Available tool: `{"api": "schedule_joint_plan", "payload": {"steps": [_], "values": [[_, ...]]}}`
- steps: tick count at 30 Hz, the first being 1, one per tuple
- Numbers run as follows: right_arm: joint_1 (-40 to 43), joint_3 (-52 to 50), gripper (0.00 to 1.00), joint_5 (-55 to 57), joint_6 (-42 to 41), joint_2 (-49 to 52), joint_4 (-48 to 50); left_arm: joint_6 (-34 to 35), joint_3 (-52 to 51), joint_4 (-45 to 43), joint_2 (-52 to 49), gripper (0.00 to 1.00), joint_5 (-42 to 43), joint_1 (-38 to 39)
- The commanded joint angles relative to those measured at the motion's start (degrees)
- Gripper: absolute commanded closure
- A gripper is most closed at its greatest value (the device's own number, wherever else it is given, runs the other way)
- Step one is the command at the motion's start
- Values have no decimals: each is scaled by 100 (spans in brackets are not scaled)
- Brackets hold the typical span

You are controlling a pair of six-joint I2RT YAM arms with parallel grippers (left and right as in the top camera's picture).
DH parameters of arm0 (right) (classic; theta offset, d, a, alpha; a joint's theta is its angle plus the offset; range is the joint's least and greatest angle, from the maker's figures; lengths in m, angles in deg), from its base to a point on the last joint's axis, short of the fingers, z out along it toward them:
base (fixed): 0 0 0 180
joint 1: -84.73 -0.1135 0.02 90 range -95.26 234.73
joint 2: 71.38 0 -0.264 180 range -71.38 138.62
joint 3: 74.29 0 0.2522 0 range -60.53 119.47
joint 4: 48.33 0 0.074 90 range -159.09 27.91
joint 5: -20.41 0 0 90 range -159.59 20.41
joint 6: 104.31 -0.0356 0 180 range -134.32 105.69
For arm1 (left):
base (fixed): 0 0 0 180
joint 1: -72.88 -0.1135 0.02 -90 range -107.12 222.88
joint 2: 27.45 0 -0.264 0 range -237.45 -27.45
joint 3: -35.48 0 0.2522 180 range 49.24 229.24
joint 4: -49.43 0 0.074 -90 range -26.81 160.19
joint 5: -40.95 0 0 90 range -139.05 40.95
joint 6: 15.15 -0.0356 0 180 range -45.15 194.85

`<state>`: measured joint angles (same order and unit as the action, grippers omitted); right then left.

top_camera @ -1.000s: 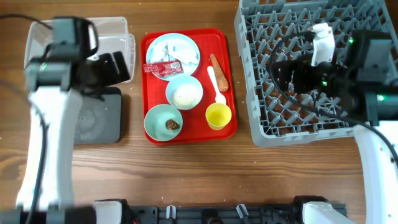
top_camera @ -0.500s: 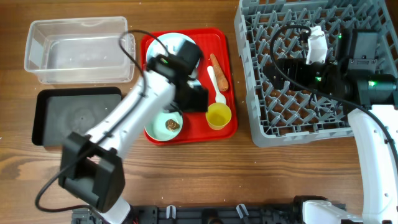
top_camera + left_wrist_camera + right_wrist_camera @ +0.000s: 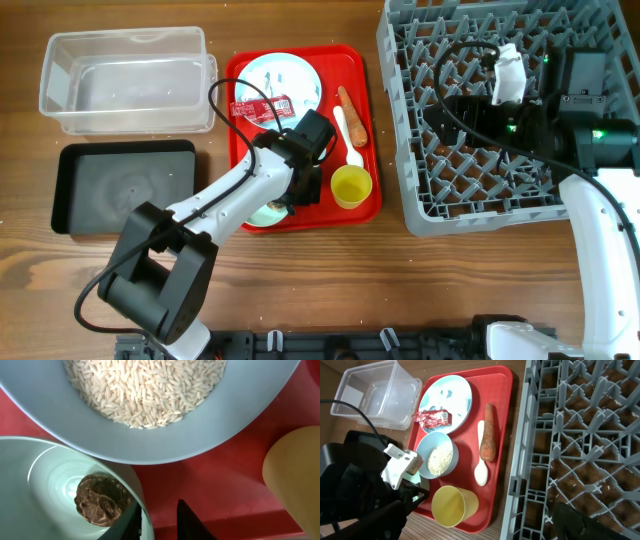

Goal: Sort waste into correct bins and load items into the dishwasher rack

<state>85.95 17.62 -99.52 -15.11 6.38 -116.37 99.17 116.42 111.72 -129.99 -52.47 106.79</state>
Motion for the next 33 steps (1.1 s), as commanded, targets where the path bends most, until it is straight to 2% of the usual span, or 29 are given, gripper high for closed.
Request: {"api": "schedule_joint_plan", "payload": {"steps": [1,6,11,15,20,23,24,26,28,31,32,33], "values": [[-24,107,4,55,76,26,-28,-2,-61,-39,-166,78,-101,-15],[-24,107,6,52,70,26,-31,15,-61,-37,-282,96,-101,-15],[-24,107,6,52,70,26,-26,17,24,83,-199,96,85,-17],[-24,107,7,55,76,26,-7,17,581,643,323,96,210,-35],[-24,107,6,57,79,26,4,15,870,973,1464,96,1246,-756],[-24,107,7,57,83,26,9,-17,870,1255,2033,96,1786,-1698],[-24,107,6,72,81,26,11,-210,870,1366,2284,96,2068,-2378],[-24,107,6,205,79,26,11,-754,870,1550,2413,96,2608,-3543],[-24,107,7,208,81,26,9,-1165,844,1626,2369,96,2973,-4334],[-24,107,6,208,81,26,28,-2168,782,1572,2109,96,4253,-6172],[-24,107,7,208,81,26,35,-2601,782,1534,1853,96,4922,-6813],[-24,107,6,205,81,26,37,-2852,782,1512,1674,96,5285,-7095]]}}
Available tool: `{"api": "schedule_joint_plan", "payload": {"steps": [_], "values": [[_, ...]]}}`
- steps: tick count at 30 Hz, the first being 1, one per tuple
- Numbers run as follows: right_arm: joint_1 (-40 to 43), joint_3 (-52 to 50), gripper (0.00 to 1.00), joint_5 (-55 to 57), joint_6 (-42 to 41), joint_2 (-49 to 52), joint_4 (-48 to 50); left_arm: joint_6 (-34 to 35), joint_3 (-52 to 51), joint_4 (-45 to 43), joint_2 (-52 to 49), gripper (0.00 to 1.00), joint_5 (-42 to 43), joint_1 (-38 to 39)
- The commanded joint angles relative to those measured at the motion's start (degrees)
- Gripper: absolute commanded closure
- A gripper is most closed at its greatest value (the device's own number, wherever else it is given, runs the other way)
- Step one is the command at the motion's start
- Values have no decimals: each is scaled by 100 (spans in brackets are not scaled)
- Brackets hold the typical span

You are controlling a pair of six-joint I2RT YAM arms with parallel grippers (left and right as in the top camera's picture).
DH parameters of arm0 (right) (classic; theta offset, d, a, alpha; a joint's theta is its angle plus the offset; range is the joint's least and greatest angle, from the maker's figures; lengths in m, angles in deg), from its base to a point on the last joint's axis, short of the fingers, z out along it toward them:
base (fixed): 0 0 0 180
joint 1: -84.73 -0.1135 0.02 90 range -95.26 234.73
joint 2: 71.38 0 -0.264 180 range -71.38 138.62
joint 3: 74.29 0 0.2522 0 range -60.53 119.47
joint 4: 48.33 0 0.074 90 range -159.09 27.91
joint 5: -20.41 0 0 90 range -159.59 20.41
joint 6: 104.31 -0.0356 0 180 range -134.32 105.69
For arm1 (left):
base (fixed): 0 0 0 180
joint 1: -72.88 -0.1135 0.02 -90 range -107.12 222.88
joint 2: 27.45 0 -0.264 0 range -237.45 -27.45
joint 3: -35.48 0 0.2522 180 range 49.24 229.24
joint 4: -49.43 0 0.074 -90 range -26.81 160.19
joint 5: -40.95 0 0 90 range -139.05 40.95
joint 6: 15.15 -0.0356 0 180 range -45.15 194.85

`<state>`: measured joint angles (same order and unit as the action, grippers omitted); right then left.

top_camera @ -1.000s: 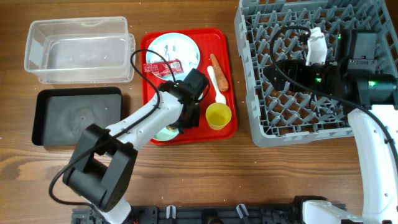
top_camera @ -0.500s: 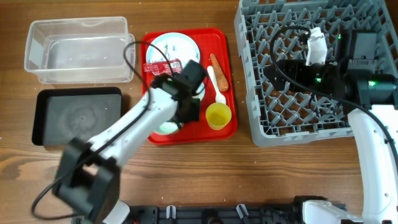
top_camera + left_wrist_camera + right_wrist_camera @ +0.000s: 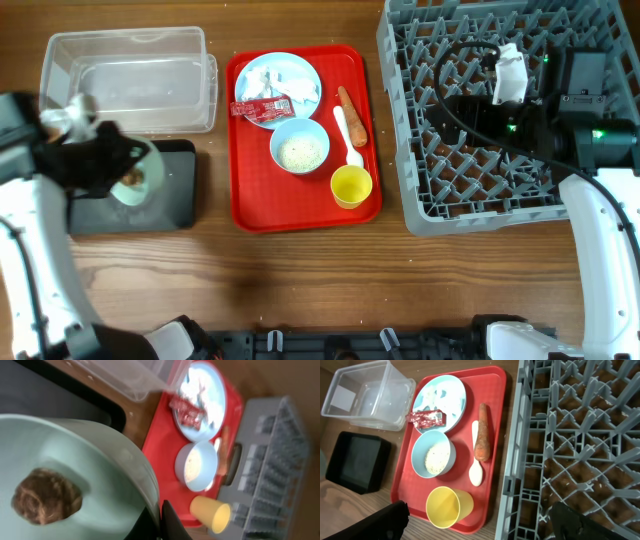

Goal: Sort waste into correct bins and load items into the dishwasher rack

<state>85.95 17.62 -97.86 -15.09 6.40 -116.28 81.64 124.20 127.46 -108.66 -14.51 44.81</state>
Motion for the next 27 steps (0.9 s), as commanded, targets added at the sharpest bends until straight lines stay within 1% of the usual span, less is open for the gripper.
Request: {"api": "schedule_joint_plan", "payload": {"steps": [1,3,6,8,10,13,15,17,18,20,21,22,24,25,26,27], "values": [[-24,107,7,39,76,24,28,-1410,4,-98,-807,96,2059,-1285],[-24,107,7,39,74,24,20,-1851,4,-87,-1539,96,2946,-1803],[-24,107,6,39,59,24,11,-1884,4,-79,-2645,96,3871,-2216],[-24,107,6,39,59,24,9,-1884,4,-81,-3202,96,4428,-2312],[-24,107,6,37,59,24,9,-1895,4,-131,-3550,96,4837,-2317],[-24,107,7,39,59,24,11,-1947,7,-127,-3569,96,5414,-2317],[-24,107,7,39,61,24,13,-1991,7,-57,-3499,96,5482,-2304],[-24,107,7,39,59,24,15,-2164,7,2,-3027,96,5453,-2050],[-24,107,7,37,61,24,15,-2162,26,-61,-2542,96,5287,-1714],[-24,107,7,39,63,24,17,-2146,125,-61,-1980,96,4774,-1191],[-24,107,6,39,61,24,20,-2065,166,-85,-1703,96,4435,-857],[-24,107,6,39,61,24,20,-1808,179,-190,-1434,96,4009,-507],[-24,107,6,39,74,24,20,-946,179,-577,-824,96,2400,546],[-24,107,6,42,76,24,20,-702,179,-667,-671,96,1856,922],[-24,107,7,39,79,24,17,-223,179,-730,-472,96,682,1696],[-24,107,7,39,76,24,17,-20,179,-723,-417,96,140,2159]]}}
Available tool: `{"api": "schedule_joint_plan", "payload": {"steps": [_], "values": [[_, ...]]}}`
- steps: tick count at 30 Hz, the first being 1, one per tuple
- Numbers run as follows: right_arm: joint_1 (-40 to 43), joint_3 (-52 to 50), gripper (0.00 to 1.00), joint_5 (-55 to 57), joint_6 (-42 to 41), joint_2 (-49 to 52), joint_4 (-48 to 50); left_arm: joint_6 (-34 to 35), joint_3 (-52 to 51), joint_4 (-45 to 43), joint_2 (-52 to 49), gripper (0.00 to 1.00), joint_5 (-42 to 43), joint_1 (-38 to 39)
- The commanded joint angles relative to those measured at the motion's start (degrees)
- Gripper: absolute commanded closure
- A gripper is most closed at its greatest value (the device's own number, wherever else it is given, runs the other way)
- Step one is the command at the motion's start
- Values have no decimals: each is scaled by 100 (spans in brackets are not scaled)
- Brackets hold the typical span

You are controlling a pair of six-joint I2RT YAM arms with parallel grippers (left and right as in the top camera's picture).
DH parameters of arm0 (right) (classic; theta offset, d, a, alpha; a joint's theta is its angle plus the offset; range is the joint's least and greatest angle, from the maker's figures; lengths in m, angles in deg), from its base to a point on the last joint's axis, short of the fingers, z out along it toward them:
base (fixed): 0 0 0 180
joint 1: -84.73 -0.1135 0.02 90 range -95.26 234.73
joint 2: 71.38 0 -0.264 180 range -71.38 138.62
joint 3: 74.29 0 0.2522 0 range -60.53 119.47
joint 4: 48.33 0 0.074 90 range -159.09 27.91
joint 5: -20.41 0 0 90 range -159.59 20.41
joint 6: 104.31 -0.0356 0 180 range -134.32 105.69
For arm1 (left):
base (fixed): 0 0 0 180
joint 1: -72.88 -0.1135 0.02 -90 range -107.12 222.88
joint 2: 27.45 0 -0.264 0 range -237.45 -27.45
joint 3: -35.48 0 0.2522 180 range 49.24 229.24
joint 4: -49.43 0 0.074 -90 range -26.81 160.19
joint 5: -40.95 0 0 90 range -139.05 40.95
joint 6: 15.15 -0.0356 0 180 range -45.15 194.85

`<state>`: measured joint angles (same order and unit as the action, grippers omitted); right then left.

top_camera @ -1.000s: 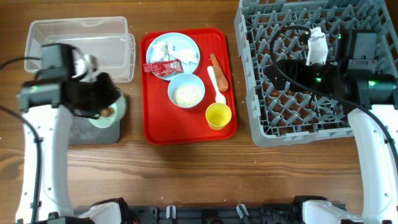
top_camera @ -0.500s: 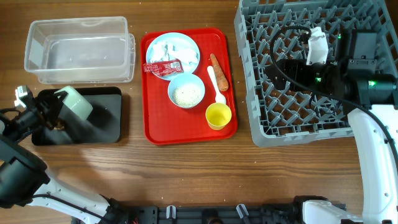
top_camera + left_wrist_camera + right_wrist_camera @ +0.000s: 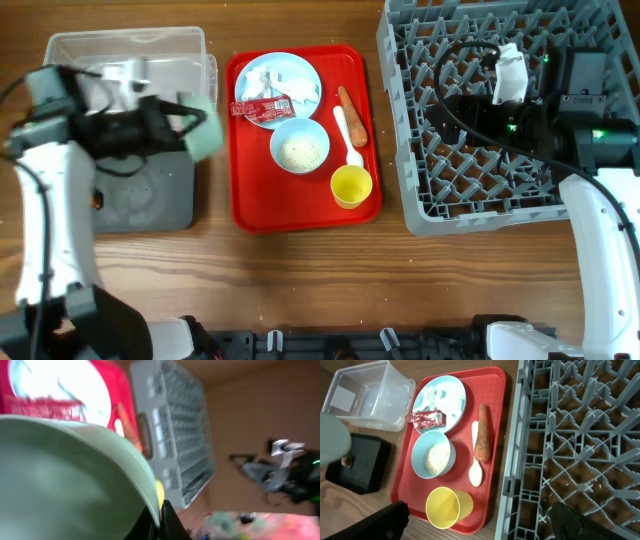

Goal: Sort waste into correct bins and load items into the dishwasher rack

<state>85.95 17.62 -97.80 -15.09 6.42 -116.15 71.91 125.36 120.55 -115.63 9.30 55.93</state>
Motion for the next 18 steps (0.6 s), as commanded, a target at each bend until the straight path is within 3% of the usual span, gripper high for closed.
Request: {"api": "schedule_joint_plan", "payload": {"steps": [1,5,8,12,18], "values": [[-24,107,6,33,74,22,7,1217,61,7,280,96,-2933,1740],[-24,107,6,33,74,22,-7,1803,61,160,76,96,-5010,3805],[-24,107,7,76,74,22,-11,2039,-131,439,-57,96,-5469,4631],[-24,107,7,162,74,22,-26,2188,-898,109,-72,96,-6076,5158],[-24,103,7,164,74,42,-70,2140,-2197,-1574,-87,94,-6555,5281]]}}
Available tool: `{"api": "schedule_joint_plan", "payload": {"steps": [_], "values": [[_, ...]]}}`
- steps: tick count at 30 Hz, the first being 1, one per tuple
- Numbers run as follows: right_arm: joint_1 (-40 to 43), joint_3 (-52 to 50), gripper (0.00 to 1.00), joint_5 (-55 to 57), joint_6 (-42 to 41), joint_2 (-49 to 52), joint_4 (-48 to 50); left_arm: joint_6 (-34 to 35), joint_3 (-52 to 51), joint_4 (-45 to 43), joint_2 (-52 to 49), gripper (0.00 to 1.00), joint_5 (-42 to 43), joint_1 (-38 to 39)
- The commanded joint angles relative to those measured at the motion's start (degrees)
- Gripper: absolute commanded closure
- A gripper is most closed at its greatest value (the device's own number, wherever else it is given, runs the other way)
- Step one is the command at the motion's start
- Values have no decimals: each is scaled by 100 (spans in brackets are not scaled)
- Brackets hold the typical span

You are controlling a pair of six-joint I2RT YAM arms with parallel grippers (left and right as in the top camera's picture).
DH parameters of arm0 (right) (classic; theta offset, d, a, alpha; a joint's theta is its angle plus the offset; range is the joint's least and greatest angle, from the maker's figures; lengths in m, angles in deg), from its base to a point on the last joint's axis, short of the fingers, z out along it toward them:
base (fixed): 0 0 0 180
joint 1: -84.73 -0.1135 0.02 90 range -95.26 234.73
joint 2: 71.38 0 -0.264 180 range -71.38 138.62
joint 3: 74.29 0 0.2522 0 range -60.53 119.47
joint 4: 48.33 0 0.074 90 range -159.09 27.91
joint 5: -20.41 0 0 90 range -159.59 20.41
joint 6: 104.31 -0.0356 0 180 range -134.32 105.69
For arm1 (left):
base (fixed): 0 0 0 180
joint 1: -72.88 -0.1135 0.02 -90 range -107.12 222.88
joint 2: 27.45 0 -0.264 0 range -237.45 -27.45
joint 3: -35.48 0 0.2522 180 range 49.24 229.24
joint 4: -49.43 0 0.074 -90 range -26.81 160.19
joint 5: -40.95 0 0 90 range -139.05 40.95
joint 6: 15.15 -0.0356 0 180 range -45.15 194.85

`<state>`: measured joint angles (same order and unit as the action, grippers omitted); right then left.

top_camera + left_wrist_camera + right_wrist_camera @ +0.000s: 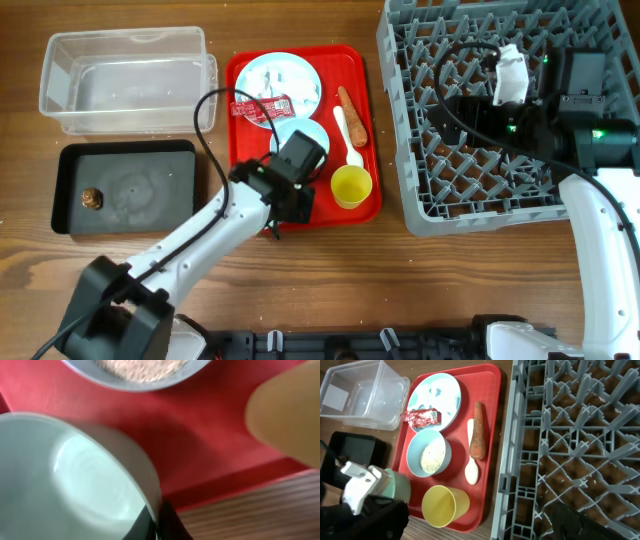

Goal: Sort waste into correct bins and load items into the dishwasher rack

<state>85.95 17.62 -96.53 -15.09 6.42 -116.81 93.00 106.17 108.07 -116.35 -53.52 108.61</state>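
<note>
My left gripper (159, 522) is shut on the rim of an empty pale green bowl (75, 480). It holds the bowl at the front left of the red tray (362, 70). Whether the bowl touches the tray cannot be told. The bowl also shows in the right wrist view (397, 485). Beside it are a blue bowl of rice (428, 453) and a yellow cup (351, 186). A brown lump (90, 198) lies in the black tray (125, 185). My right gripper (480, 525) hangs open over the grey dishwasher rack (500, 150), holding nothing.
Further back on the red tray are a light blue plate (280, 75), a red wrapper (262, 106), a carrot (351, 101) and a white spoon (347, 135). A clear plastic bin (125, 80) stands at the back left, behind the black tray.
My left gripper was at the far left, holding the green bowl tipped near the clear bin and black tray. It is now back over the red tray's front left, still gripping the empty bowl.
At first my left gripper was at the rim of the green bowl on the red tray, with a brown lump inside. Then it held the bowl over the black tray. Then the bowl was tipped and the lump lay in the black tray. The bowl is now back at the red tray.
</note>
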Motion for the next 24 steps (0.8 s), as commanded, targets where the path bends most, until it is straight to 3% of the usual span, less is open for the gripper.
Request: {"api": "schedule_joint_plan", "payload": {"steps": [1,2,3,4,5,6,9,12,18,24], "values": [[-24,103,6,37,74,42,-20,31,-389,-481,-15,90,-273,13],[-24,103,6,37,74,42,-28,31,-450,-555,-15,82,-273,13],[-24,103,7,37,76,42,-20,31,-466,-575,-15,57,-273,13],[-24,103,6,39,76,42,-20,28,-463,-614,-15,43,-273,13],[-24,103,7,37,76,42,-24,31,-450,-682,-13,32,-271,13],[-24,103,6,37,74,42,-24,31,-356,-662,-13,28,-269,13],[-24,103,7,39,74,42,-22,-173,527,-297,83,26,-256,13],[-24,103,6,59,76,42,-24,-927,1213,-424,83,20,-247,11],[-24,103,7,59,76,42,-66,-2037,1226,-1255,-1069,24,-247,-269],[-24,103,6,282,72,42,-103,-2031,1226,-1670,-1655,31,0,-269]]}}
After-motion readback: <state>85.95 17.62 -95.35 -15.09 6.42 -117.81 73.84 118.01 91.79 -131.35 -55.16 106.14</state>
